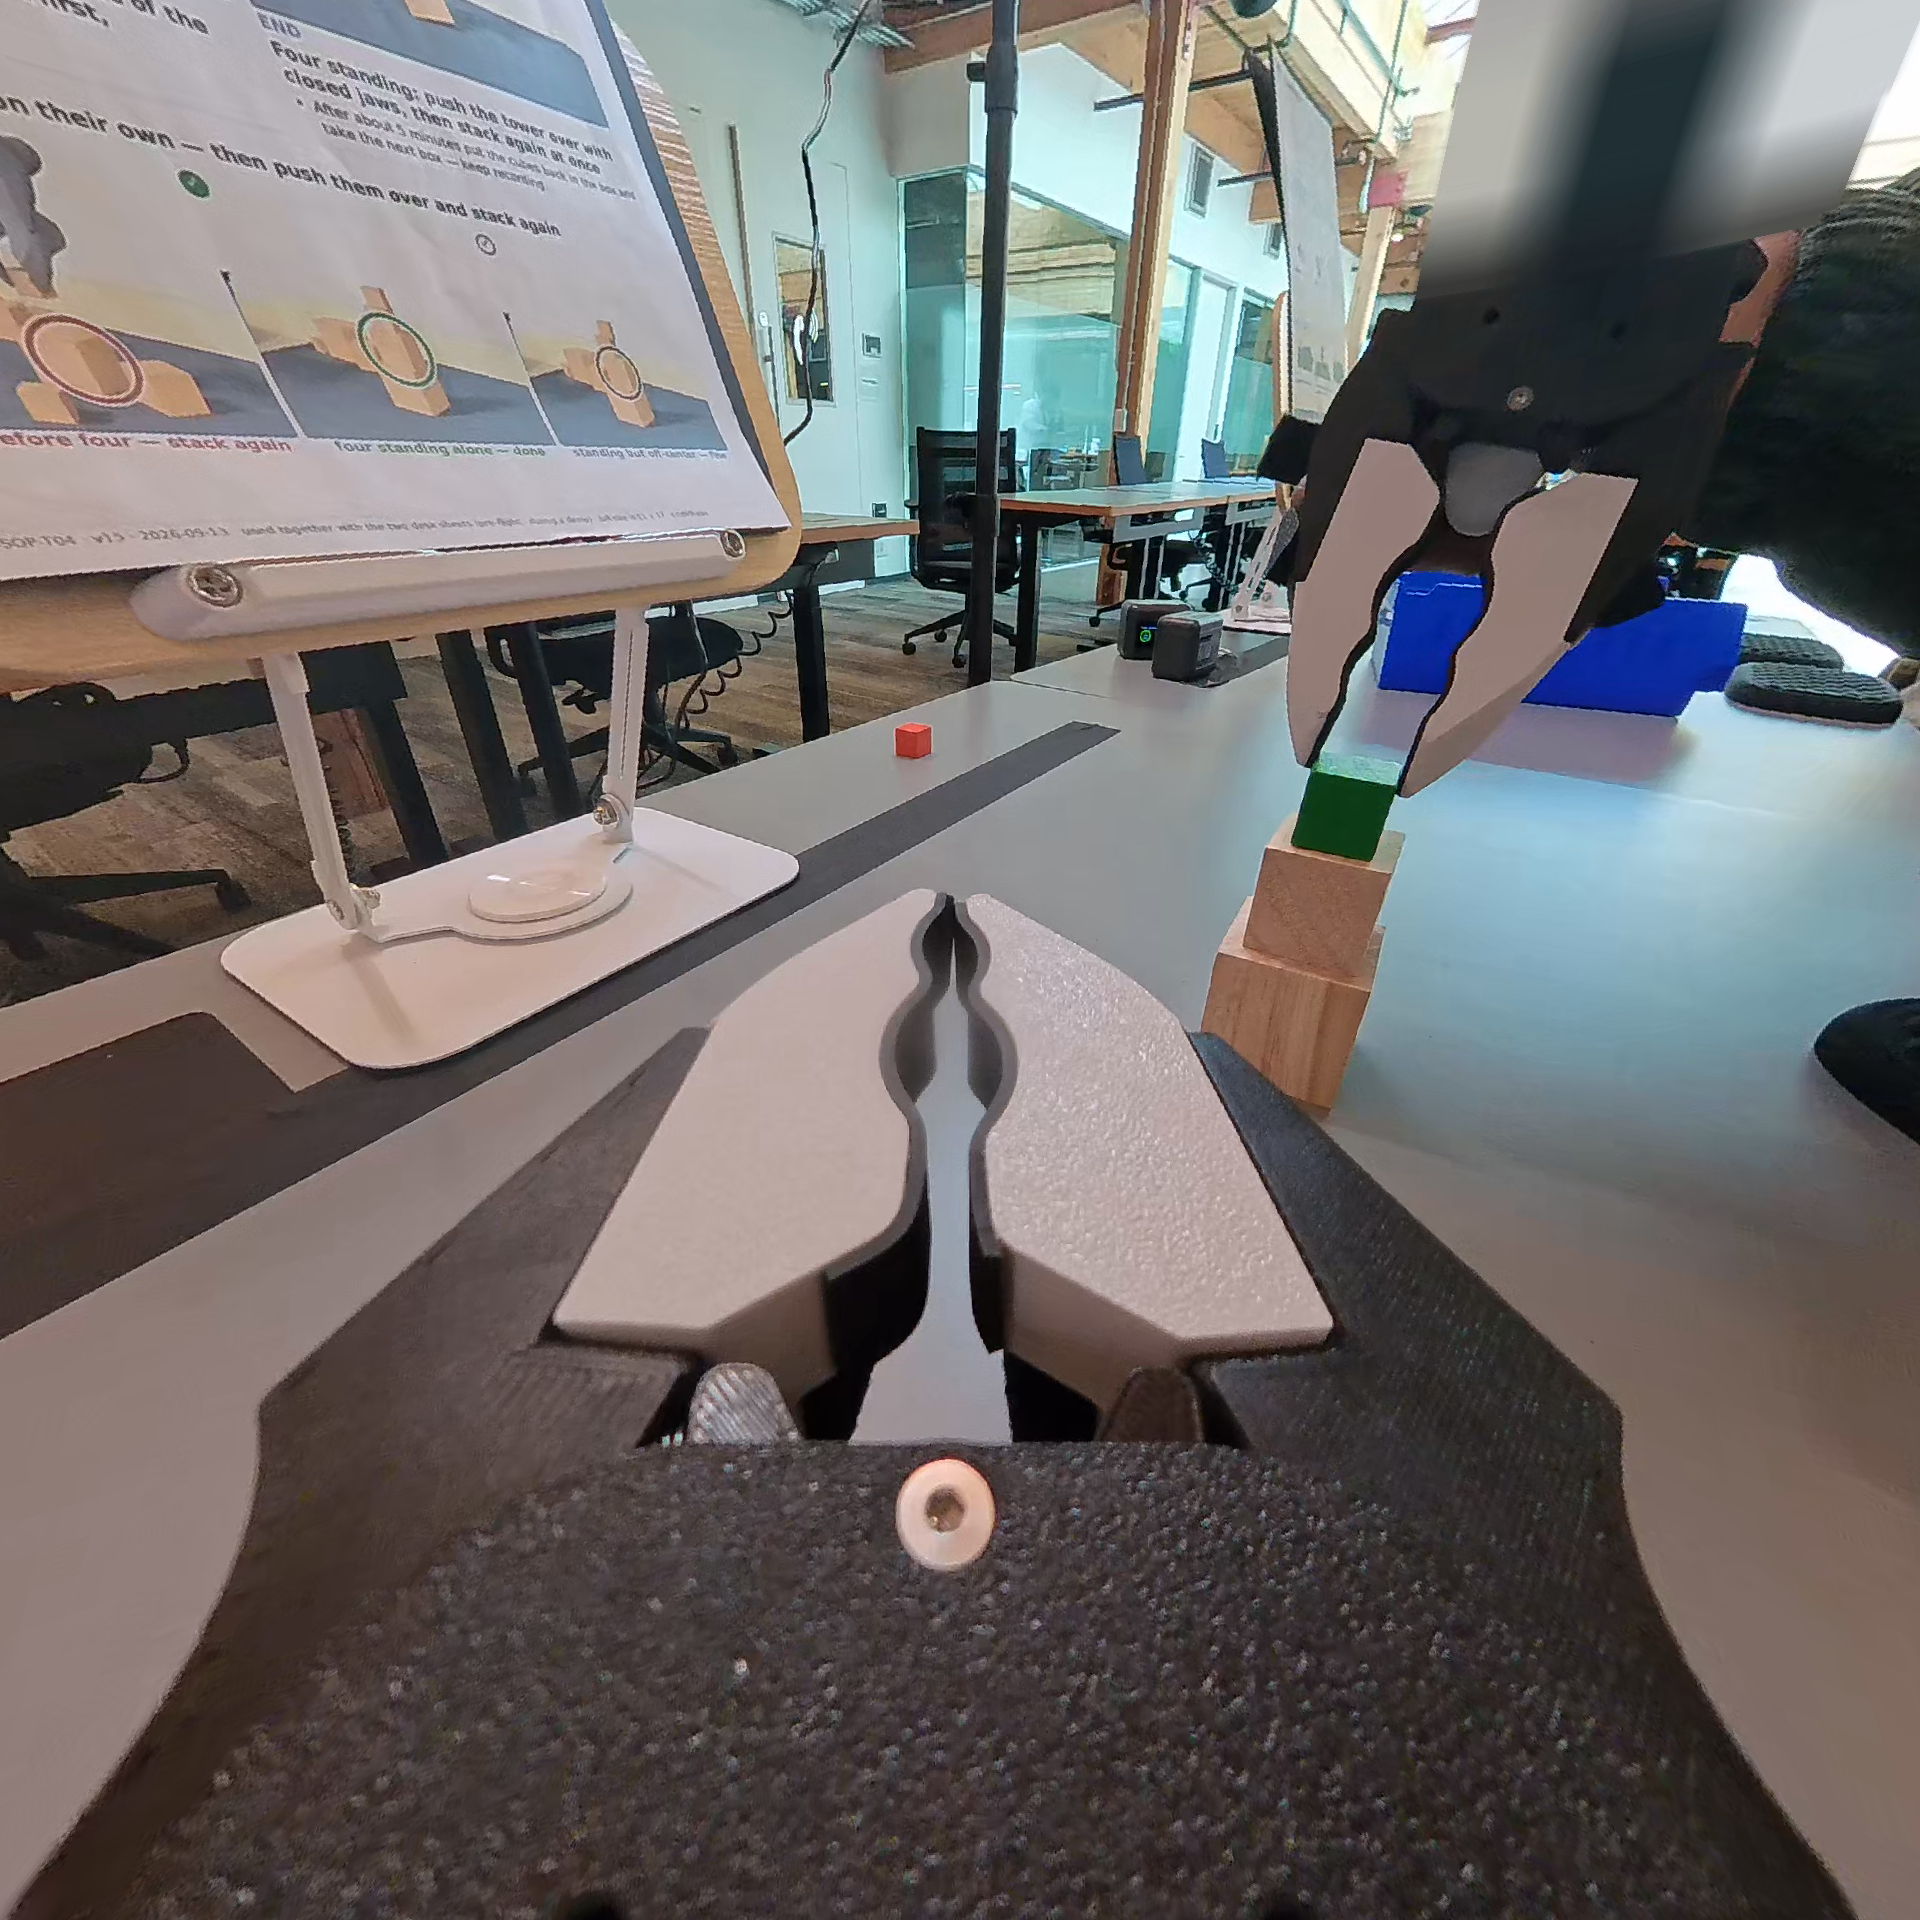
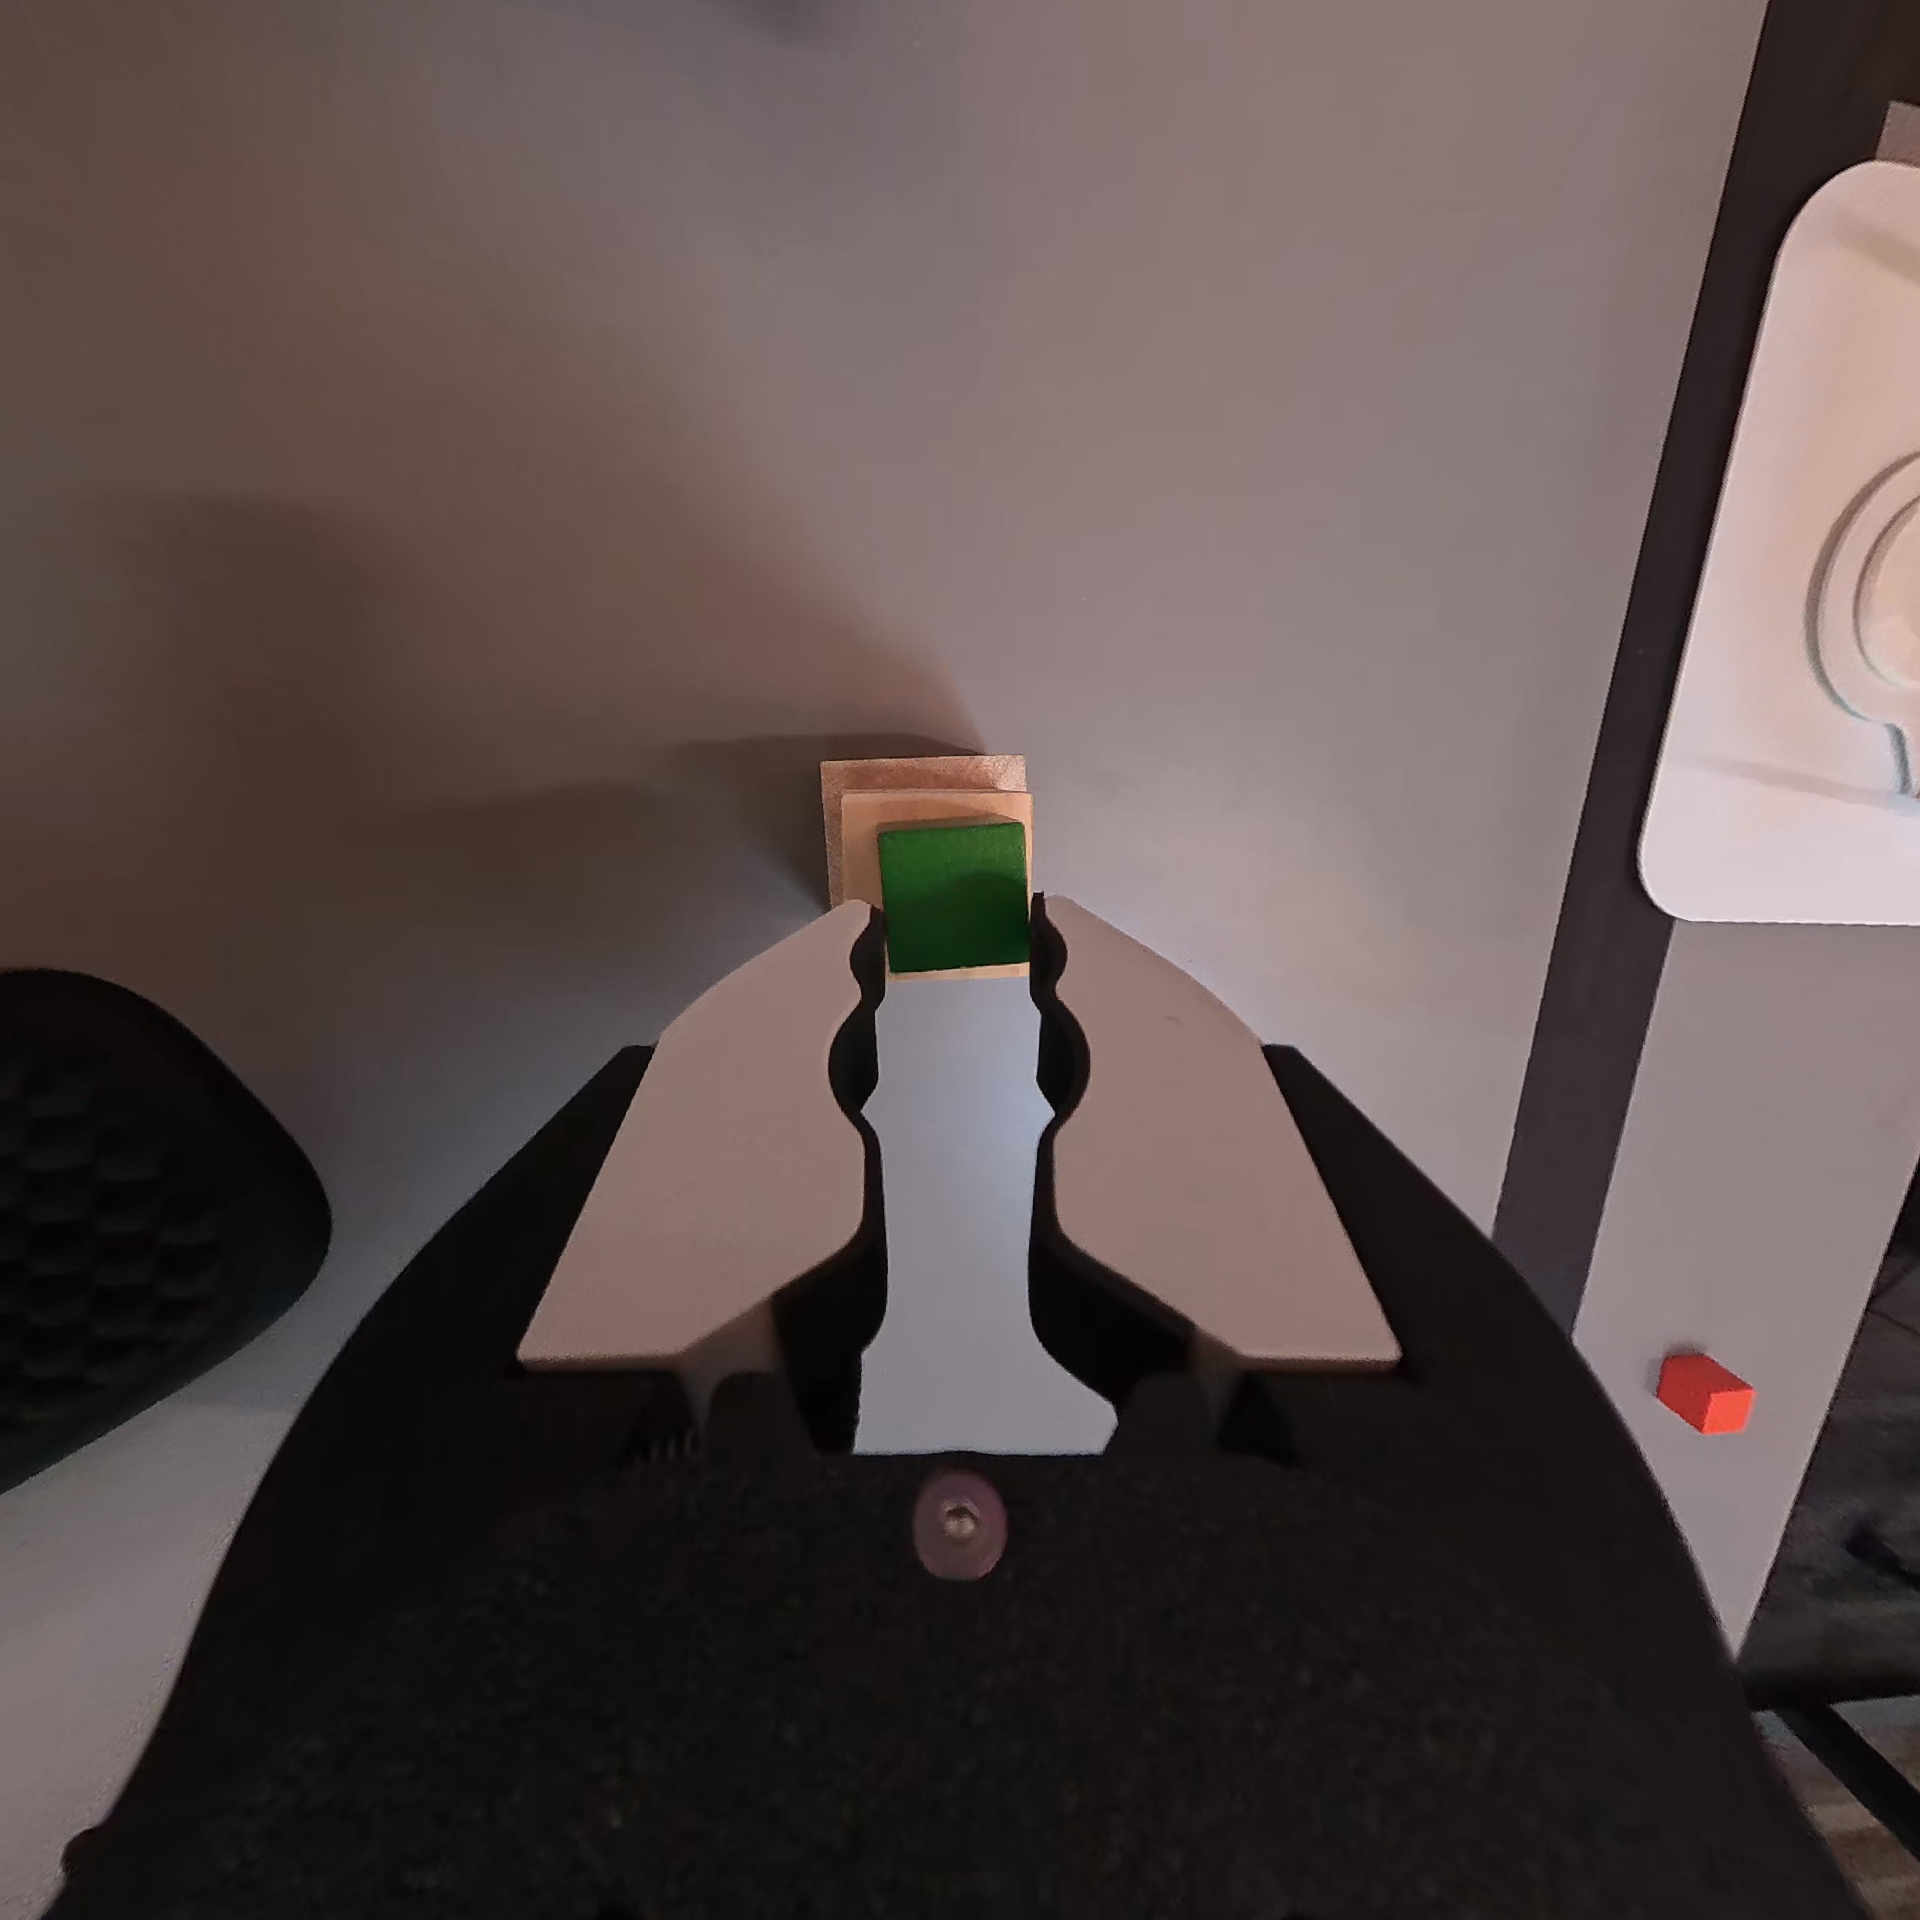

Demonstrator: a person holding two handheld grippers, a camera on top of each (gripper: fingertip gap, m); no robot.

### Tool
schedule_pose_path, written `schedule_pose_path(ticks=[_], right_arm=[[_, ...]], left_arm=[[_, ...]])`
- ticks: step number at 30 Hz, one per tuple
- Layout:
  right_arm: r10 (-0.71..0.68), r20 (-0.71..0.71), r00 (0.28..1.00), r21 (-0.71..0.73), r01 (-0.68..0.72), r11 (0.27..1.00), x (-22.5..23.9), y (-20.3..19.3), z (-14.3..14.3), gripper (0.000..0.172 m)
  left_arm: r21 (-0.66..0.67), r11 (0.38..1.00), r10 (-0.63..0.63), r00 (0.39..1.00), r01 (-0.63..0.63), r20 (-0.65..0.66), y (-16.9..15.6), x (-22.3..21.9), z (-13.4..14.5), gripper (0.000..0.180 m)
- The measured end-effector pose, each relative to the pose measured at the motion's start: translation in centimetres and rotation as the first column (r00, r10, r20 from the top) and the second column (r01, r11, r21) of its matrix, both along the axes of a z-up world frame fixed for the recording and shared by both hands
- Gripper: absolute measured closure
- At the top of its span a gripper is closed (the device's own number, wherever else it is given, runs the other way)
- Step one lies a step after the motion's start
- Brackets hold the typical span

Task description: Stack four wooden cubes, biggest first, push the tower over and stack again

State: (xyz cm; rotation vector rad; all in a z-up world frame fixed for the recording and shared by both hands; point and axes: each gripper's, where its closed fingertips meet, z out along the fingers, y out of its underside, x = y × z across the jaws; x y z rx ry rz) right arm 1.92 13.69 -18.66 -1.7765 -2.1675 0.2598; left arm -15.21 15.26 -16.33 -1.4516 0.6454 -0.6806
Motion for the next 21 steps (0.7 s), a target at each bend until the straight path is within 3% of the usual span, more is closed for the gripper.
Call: schedule_pose_path(ticks=[13, 18, 21], right_arm=[[0.028, -0.011, 1.000, 0.009, -0.028, 1.000, -0.1, 0.0, 0.1, 0.143], [-0.001, 0.020, 1.000, -0.010, 0.001, 1.000, 0.0, -0.4, 0.0, 0.105], [-0.012, 0.091, 0.996, 0.022, 0.010, 1.000, 0.3, -0.3, -1.5, 0.097]], left_arm=[[-0.003, 1.000, -0.001, 1.000, 0.001, -0.002, 0.0, 0.0, -0.1, 0.180], [-0.004, 1.000, -0.001, 1.000, 0.001, -0.003, 0.0, 0.0, -0.1, 0.180], [-0.007, 1.000, -0.003, 1.000, 0.003, -0.006, 0.0, 0.1, -0.2, 0.180]])
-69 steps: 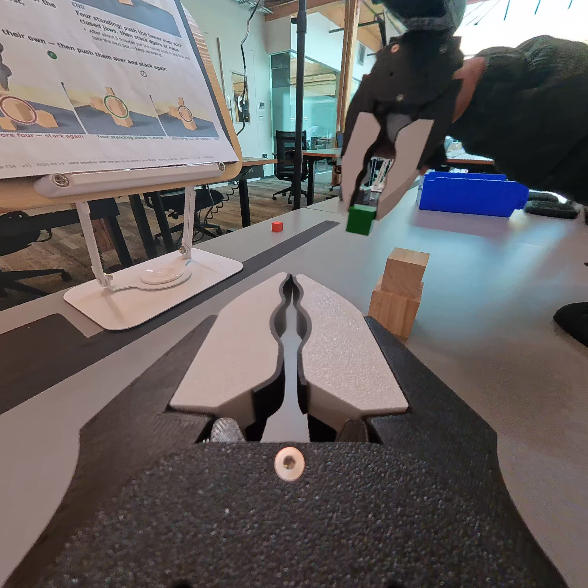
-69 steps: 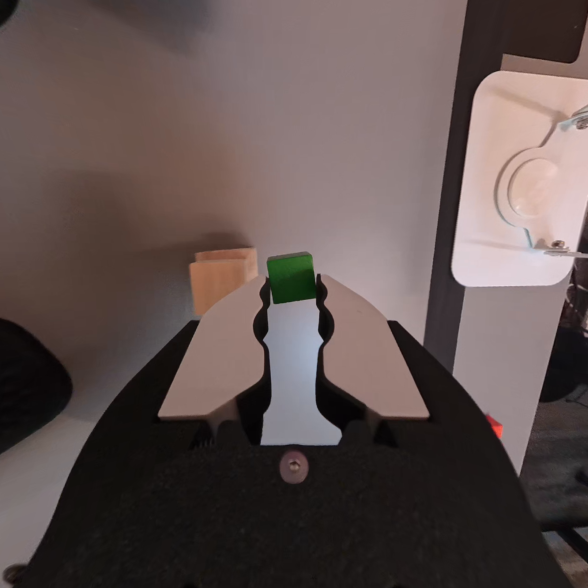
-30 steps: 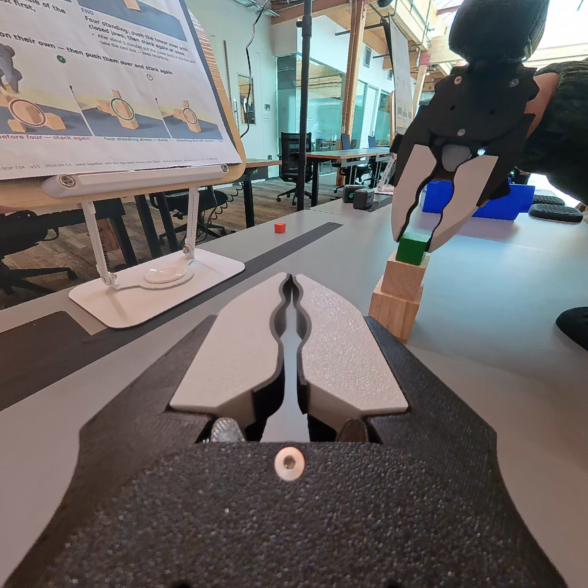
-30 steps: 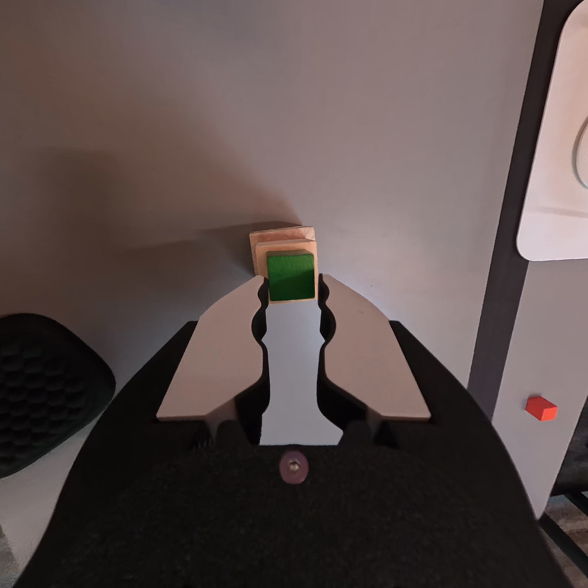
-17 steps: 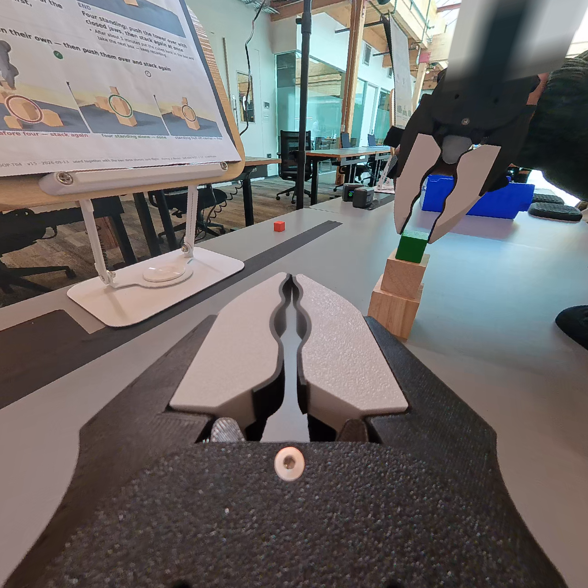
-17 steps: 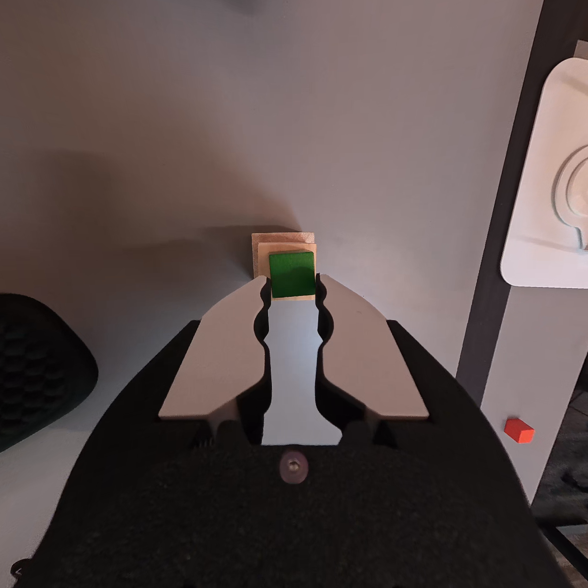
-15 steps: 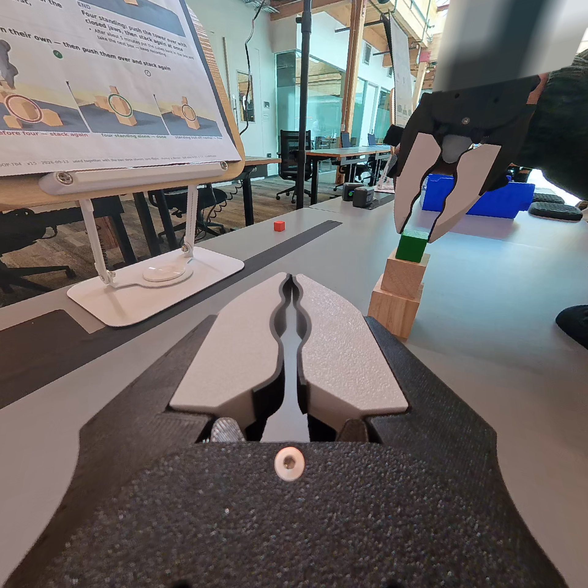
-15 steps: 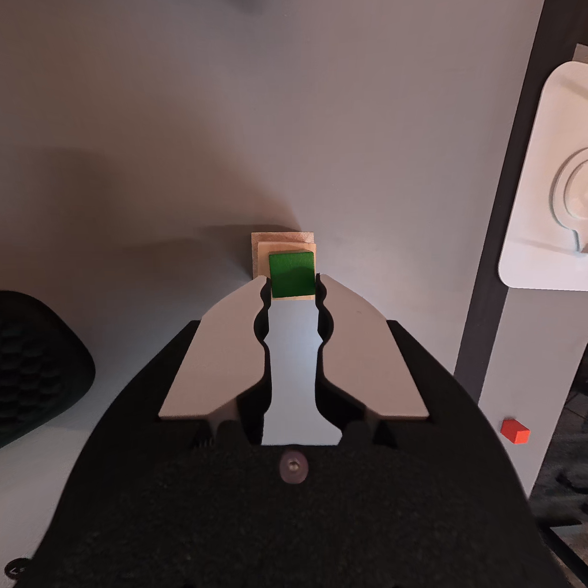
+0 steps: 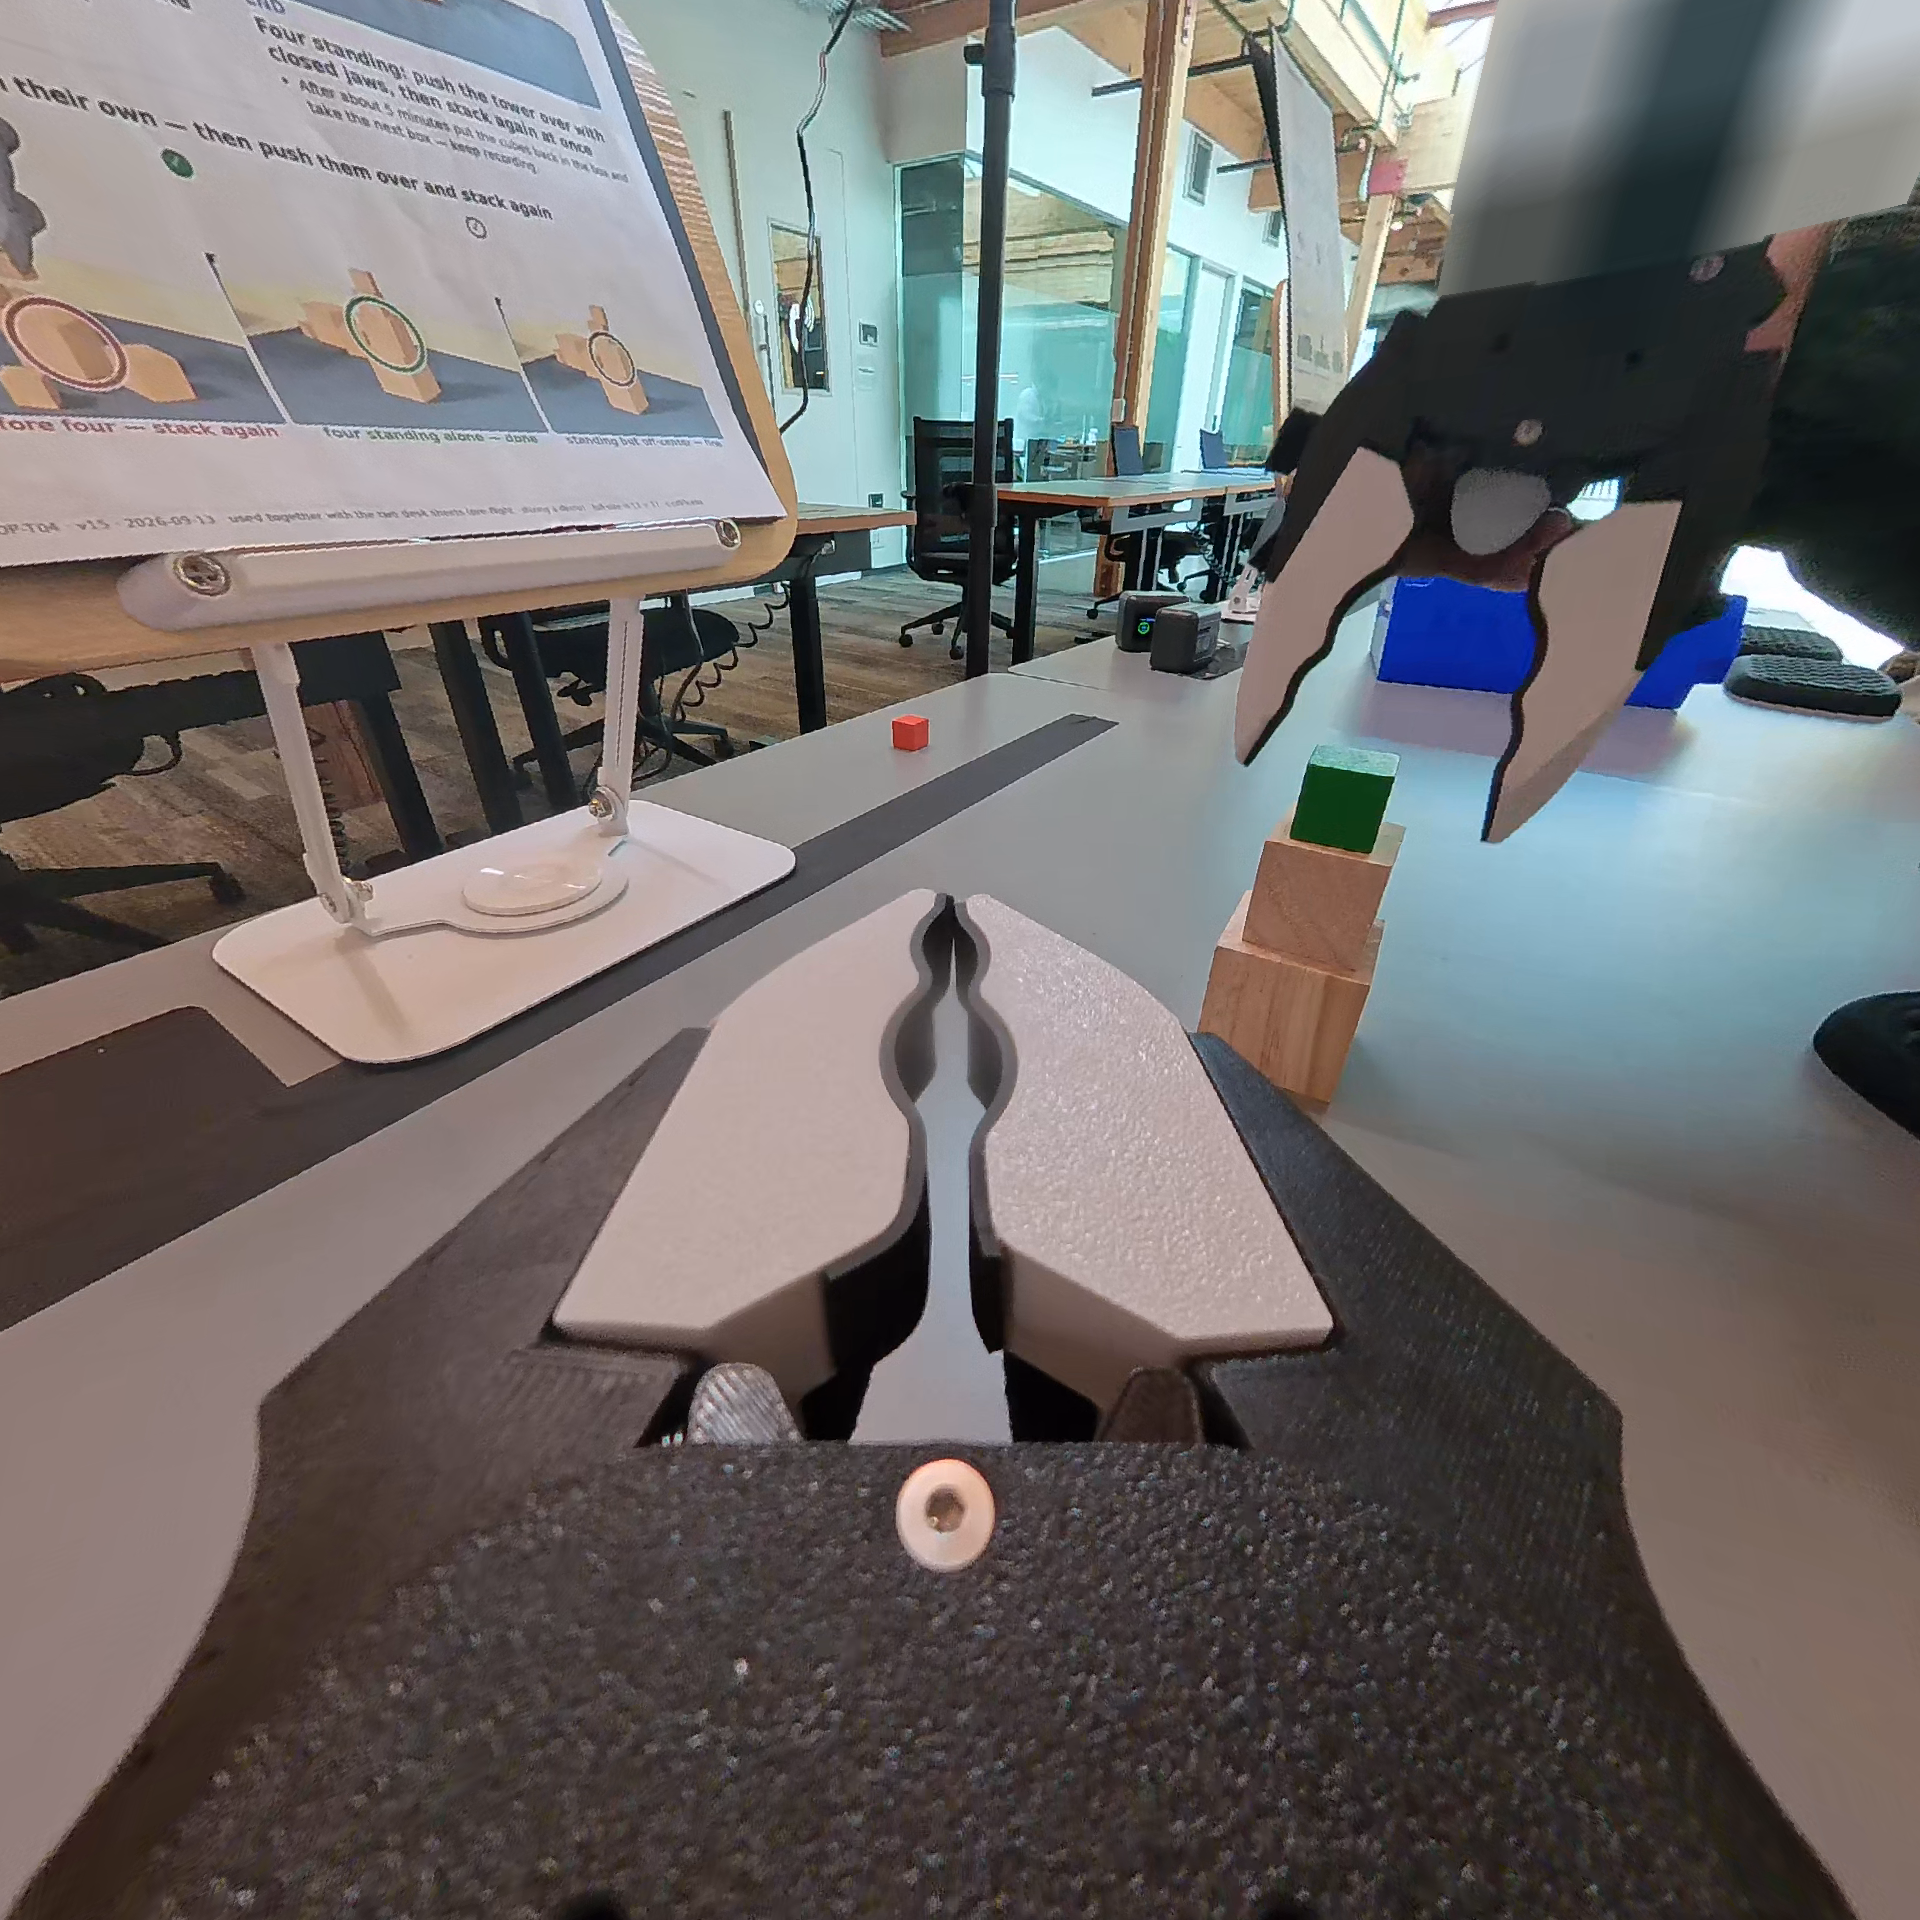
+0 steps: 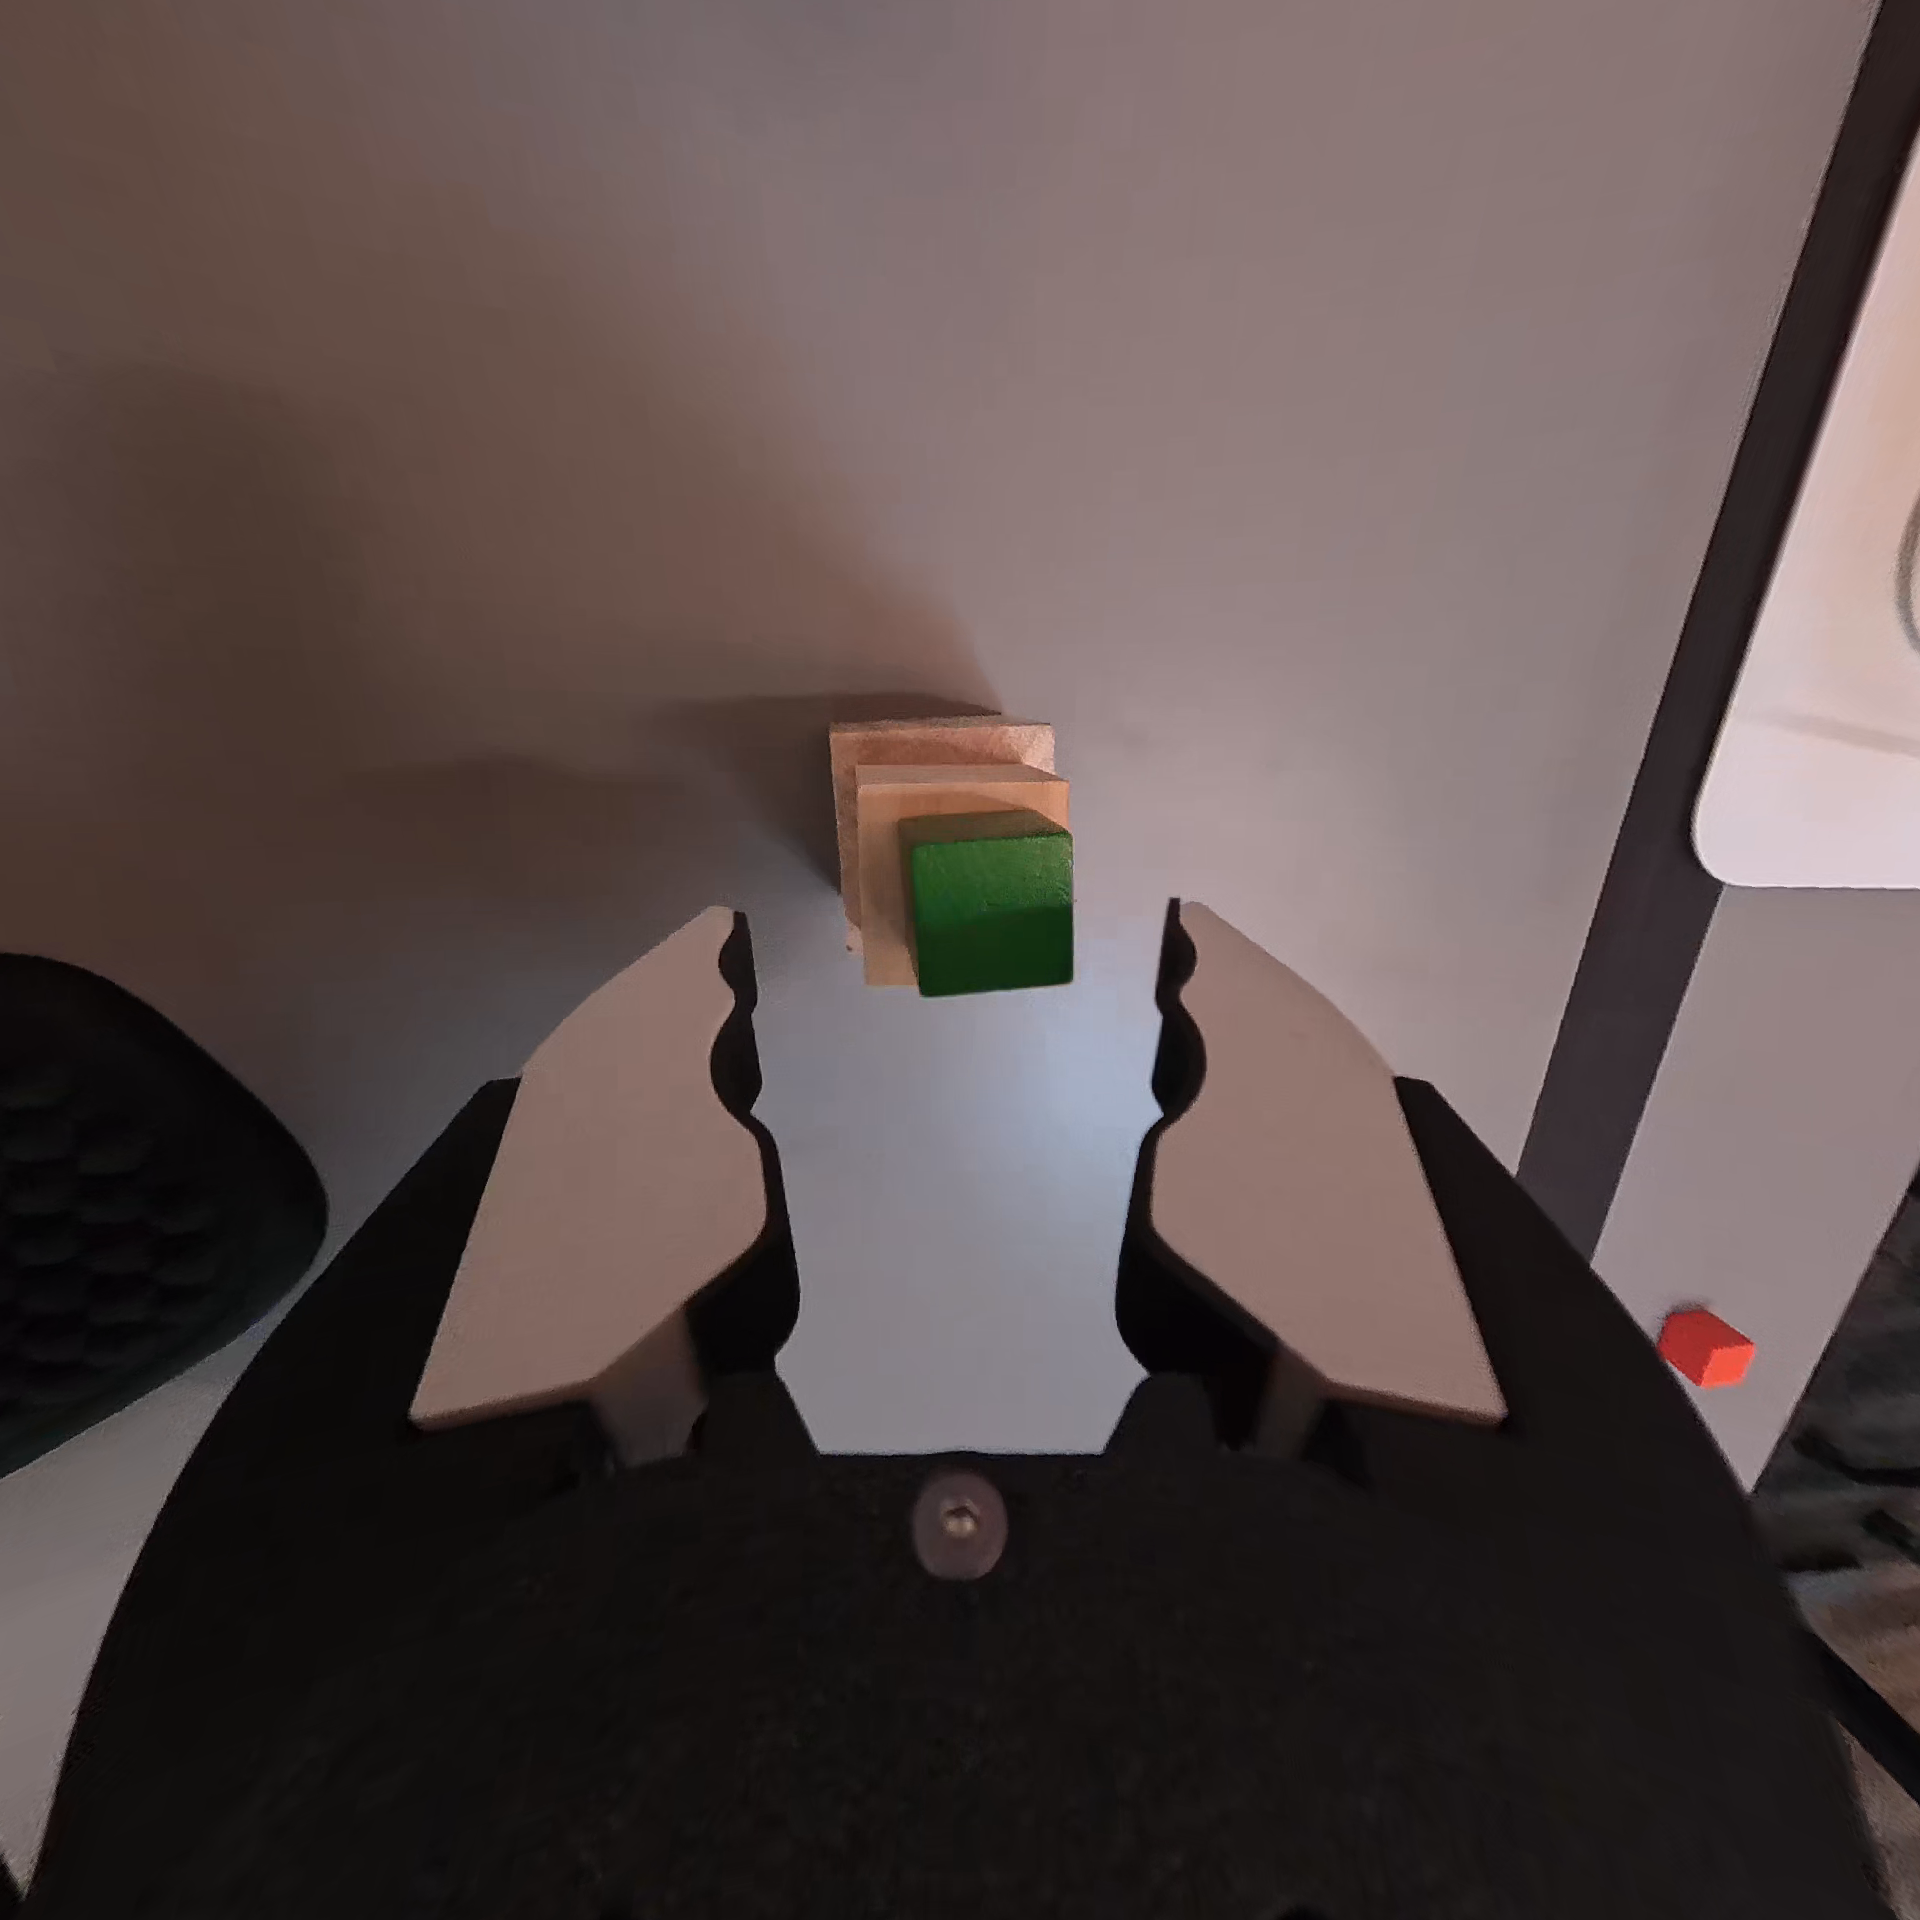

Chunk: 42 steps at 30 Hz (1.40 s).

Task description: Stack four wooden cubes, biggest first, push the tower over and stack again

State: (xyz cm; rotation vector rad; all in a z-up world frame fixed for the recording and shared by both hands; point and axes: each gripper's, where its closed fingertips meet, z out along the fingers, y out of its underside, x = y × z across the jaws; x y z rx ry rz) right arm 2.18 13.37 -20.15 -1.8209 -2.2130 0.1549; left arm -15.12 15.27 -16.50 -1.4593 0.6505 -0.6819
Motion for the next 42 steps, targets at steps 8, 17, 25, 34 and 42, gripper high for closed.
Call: schedule_pose_path(ticks=[8, 17, 25, 34, 42], right_arm=[[0.014, 0.054, 0.998, -0.014, -0.013, 1.000, 0.0, 0.5, -1.7, 0.121], [0.072, 0.054, 0.996, -0.014, -0.071, 0.997, -0.1, 0.4, -1.7, 0.130], [0.073, 0.049, 0.996, -0.006, -0.073, 0.997, -0.2, 0.4, -1.7, 0.130], [0.074, 0.053, 0.996, -0.004, -0.074, 0.997, -0.4, 0.5, -1.6, 0.130], [0.064, 0.049, 0.997, -0.007, -0.064, 0.998, -0.4, 0.5, -1.6, 0.130]], left_arm=[[-0.001, 1.000, 0.002, 1.000, -0.002, 0.001, 0.0, -0.1, 0.0, 0.180], [-0.007, 1.000, 0.000, 1.000, 0.000, -0.003, 0.0, 0.0, -0.1, 0.180], [-0.009, 1.000, -0.002, 1.000, 0.002, -0.006, 0.0, 0.0, -0.2, 0.180], [-0.009, 1.000, -0.004, 1.000, 0.004, -0.005, 0.0, 0.0, -0.2, 0.180], [-0.009, 1.000, -0.005, 1.000, 0.005, -0.006, 0.0, 0.1, -0.2, 0.180]])
